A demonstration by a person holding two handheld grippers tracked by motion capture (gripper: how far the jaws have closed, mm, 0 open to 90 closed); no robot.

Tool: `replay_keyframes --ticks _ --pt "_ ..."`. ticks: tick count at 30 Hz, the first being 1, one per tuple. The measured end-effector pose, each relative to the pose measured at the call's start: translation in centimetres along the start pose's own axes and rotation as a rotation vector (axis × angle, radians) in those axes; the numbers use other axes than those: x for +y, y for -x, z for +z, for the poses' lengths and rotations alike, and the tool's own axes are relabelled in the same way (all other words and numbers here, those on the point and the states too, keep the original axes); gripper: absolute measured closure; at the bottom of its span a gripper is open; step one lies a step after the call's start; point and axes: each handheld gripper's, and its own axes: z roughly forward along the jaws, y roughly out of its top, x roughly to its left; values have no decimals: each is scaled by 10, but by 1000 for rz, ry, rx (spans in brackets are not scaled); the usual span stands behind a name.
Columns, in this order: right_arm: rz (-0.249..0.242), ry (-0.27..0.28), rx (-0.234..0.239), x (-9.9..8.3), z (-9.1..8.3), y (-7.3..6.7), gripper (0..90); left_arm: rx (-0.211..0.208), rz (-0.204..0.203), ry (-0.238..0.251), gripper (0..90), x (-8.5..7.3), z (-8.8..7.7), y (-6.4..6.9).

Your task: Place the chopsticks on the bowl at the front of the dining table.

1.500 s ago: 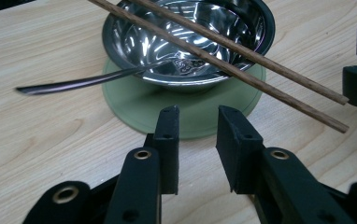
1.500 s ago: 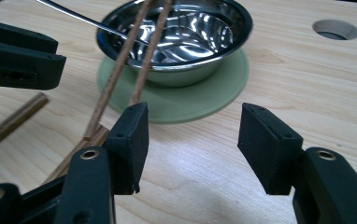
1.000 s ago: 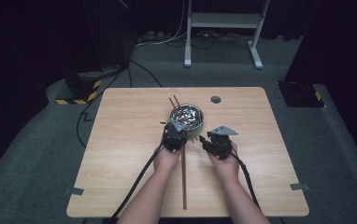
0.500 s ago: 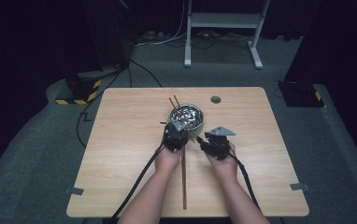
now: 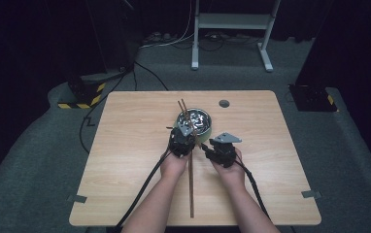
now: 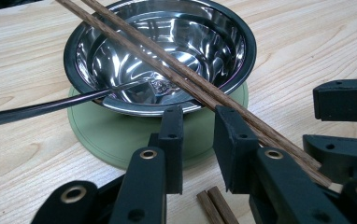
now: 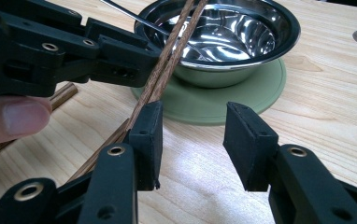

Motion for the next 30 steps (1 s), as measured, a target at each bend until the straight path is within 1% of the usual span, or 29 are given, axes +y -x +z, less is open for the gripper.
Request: replay_keyframes --ticks 5,8,9,11,18,25,27,30 --pt "-15 2 9 0 0 -2 572 2 7 -3 726 0 0 -1" --pt "-14 1 15 0 0 -3 572 3 16 -6 727 0 -1 -2" --pt "-24 4 16 1 1 -3 571 5 15 -6 726 0 -1 -2" --pt "-21 2 18 1 1 -4 571 7 11 -4 727 0 -1 -3" --pt "-34 1 29 1 1 -7 571 3 22 -7 732 1 -2 -5" --pt "-42 2 35 1 1 -9 570 1 20 -6 736 1 -1 -4" --pt "-43 6 35 1 1 -10 570 -1 33 -10 736 2 -2 -5" --pt "-52 6 38 1 1 -10 571 -5 33 -10 738 2 -2 -5"
